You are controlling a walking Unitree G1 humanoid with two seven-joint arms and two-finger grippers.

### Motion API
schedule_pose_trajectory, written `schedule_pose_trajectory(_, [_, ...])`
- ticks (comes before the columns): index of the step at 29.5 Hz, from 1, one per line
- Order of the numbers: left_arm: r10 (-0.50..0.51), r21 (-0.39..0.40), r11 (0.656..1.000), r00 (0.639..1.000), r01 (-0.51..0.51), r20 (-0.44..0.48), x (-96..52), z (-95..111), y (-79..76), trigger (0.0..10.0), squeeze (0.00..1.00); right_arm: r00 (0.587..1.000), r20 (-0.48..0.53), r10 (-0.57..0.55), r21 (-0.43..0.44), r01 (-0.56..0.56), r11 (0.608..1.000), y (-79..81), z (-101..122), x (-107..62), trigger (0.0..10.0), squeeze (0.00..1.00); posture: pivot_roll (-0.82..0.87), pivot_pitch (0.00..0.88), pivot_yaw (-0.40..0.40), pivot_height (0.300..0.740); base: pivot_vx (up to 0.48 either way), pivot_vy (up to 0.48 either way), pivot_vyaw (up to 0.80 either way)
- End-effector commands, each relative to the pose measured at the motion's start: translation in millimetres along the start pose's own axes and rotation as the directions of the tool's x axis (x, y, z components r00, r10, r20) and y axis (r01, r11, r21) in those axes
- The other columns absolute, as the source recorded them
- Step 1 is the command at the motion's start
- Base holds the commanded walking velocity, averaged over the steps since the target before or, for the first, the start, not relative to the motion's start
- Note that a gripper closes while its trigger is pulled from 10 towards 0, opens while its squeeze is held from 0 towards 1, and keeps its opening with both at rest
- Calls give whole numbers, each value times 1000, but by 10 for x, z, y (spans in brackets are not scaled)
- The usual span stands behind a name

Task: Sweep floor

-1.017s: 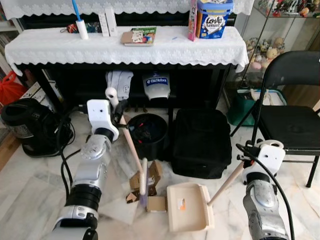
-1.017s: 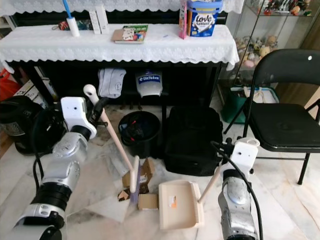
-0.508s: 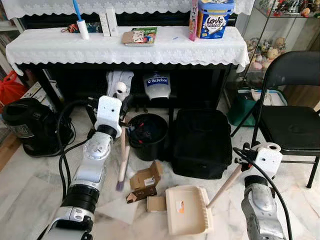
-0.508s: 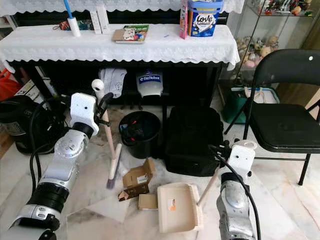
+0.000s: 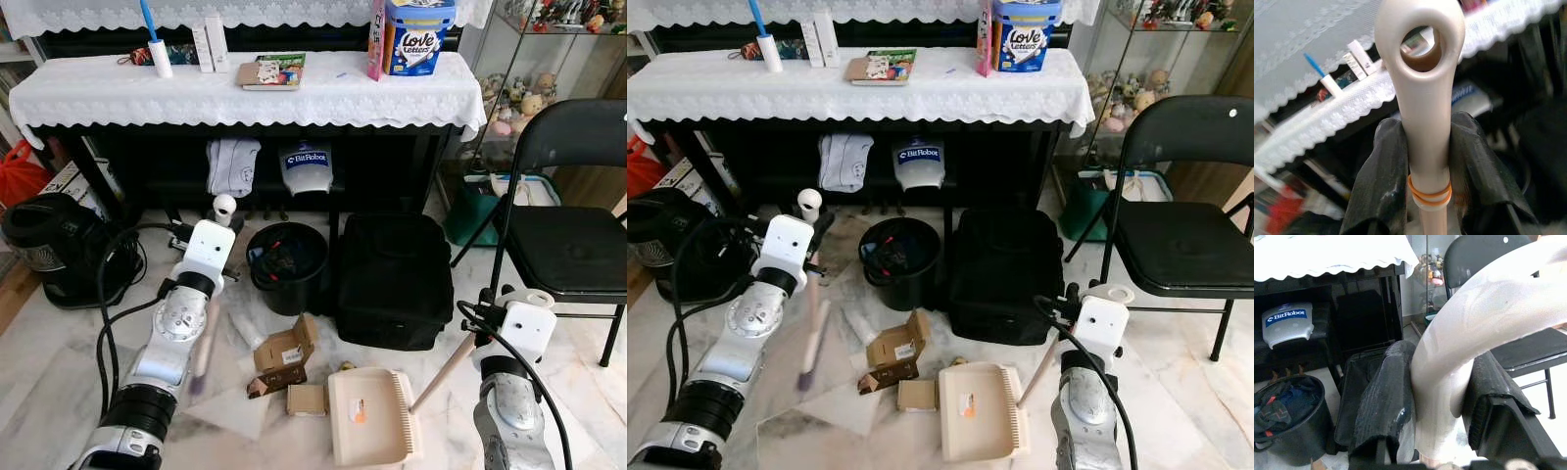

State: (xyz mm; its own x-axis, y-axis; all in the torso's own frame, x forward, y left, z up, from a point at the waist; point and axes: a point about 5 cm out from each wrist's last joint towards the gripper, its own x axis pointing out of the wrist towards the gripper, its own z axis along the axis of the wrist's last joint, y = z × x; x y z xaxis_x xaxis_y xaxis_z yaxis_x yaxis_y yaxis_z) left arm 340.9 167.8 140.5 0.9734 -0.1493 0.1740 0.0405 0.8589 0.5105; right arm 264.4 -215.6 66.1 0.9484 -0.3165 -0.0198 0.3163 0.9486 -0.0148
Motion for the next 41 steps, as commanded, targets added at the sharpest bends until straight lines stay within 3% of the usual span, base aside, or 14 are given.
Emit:
schedule_pose_trajectory(1, [-10,127,992,1000,11,-4,31,-3,48,10000,0,998,65,6,9,-7,1000,29,130,28,10000,0,-151,7,37,740,0,0,0])
schedule_pose_trajectory(3, [-20,152,988,1000,23,-21,22,-37,35,10000,0,998,68,11,8,-12,1000,37,140,32,10000,0,-150,5,36,740,0,0,0])
schedule_pose_trajectory(12, [-92,121,987,988,107,-120,-78,-216,-183,10000,0,997,66,26,-3,-26,1000,61,130,23,10000,0,-154,0,34,740,0,0,0])
schedule_pose_trajectory(15, [-90,-36,996,983,86,-158,-138,-286,-294,10000,0,998,55,26,-21,-25,999,57,79,-6,10000,0,-153,0,35,740,0,0,0])
schedule_pose_trajectory(19, [-75,-144,988,979,48,-190,-181,-330,-350,10000,0,999,44,22,-25,-21,999,46,38,-37,10000,0,-154,0,36,740,0,0,0])
schedule_pose_trajectory(22, [-35,-175,985,981,2,-189,-175,-328,-301,10000,0,998,52,26,-19,-25,1000,56,49,-85,10000,0,-157,0,36,740,0,0,0])
schedule_pose_trajectory(28, [15,-273,961,995,-43,-103,-123,-209,-220,10000,0,998,60,16,8,-17,1000,65,48,-105,10000,0,-155,0,38,740,0,0,0])
schedule_pose_trajectory(31, [38,-310,948,992,-73,-116,-125,-214,-219,10000,0,997,79,10,6,-11,1000,75,80,-109,10000,0,-159,7,40,740,0,0,0])
schedule_pose_trajectory(35, [45,-335,939,992,-83,-122,-103,-211,-209,10000,0,996,85,4,49,-8,999,71,101,-102,10000,0,-160,12,42,740,0,86,-511])
schedule_pose_trajectory(41, [53,-336,937,991,-92,-123,-77,-203,-180,10000,0,993,116,11,25,-14,1000,80,138,-100,10000,0,-158,13,44,740,0,480,-258])
